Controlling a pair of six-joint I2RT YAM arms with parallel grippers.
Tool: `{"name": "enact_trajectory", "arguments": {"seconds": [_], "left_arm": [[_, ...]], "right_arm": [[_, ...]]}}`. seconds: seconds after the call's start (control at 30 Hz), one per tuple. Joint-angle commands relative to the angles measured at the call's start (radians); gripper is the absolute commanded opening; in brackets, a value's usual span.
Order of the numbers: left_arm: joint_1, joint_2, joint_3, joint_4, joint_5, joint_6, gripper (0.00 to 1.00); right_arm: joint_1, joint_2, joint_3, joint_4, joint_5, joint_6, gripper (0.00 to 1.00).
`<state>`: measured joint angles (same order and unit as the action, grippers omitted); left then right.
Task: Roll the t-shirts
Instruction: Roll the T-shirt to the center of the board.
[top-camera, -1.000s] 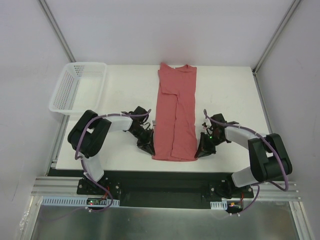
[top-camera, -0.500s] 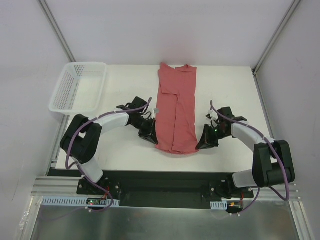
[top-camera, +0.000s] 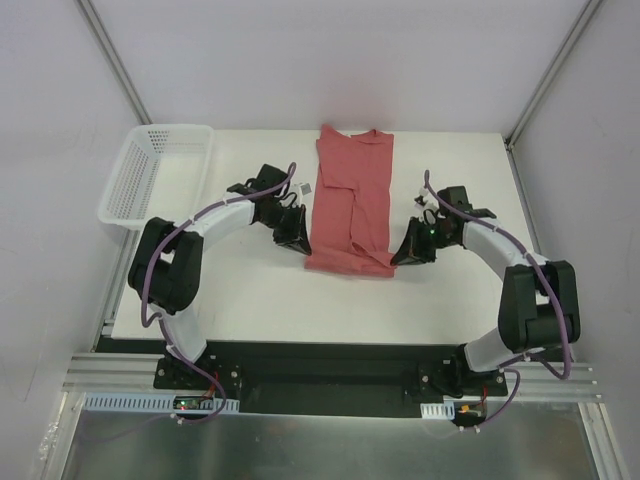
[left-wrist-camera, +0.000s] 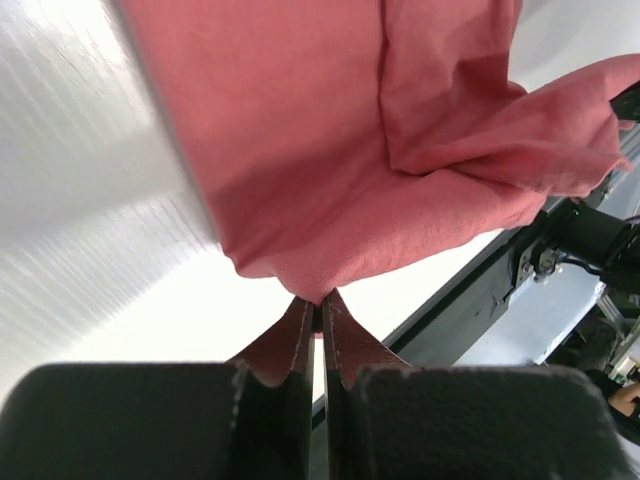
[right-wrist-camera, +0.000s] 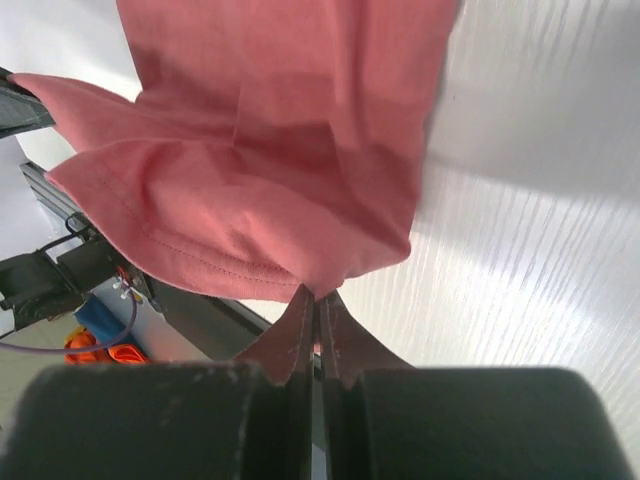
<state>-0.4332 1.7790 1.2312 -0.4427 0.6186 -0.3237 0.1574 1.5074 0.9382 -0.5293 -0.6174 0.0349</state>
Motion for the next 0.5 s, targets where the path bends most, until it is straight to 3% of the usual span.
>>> {"name": "enact_trajectory", "arguments": {"seconds": [0.0,0.2,0.23,0.33,0.43,0.47], "left_arm": [[0.014,0.052,0.062,-0.047,-0.048,0.038,0.0],[0.014,0.092,0.105,-0.062,-0.138,0.035,0.01],[0.014,0.095,0.123,-0.067,-0.149,0.041,0.08],[0.014,0.114,0.161,-0.073,-0.169,0.061,0.18],[0.014,0.129,0.192,-0.073,-0.184,0.072,0.33],[0.014,0.129,0.198,-0.073,-0.186,0.078,0.41]], "right_arm": [[-0.009,0.078,0.103,0.017,0.022,-0.03,0.01],[-0.015,0.154,0.165,0.018,0.038,-0.064,0.02],[-0.013,0.166,0.171,0.017,0.038,-0.063,0.02],[-0.015,0.185,0.177,0.022,0.035,-0.063,0.06],[-0.015,0.194,0.178,0.028,0.048,-0.061,0.32],[-0.015,0.192,0.186,0.035,0.057,-0.063,0.45]]}}
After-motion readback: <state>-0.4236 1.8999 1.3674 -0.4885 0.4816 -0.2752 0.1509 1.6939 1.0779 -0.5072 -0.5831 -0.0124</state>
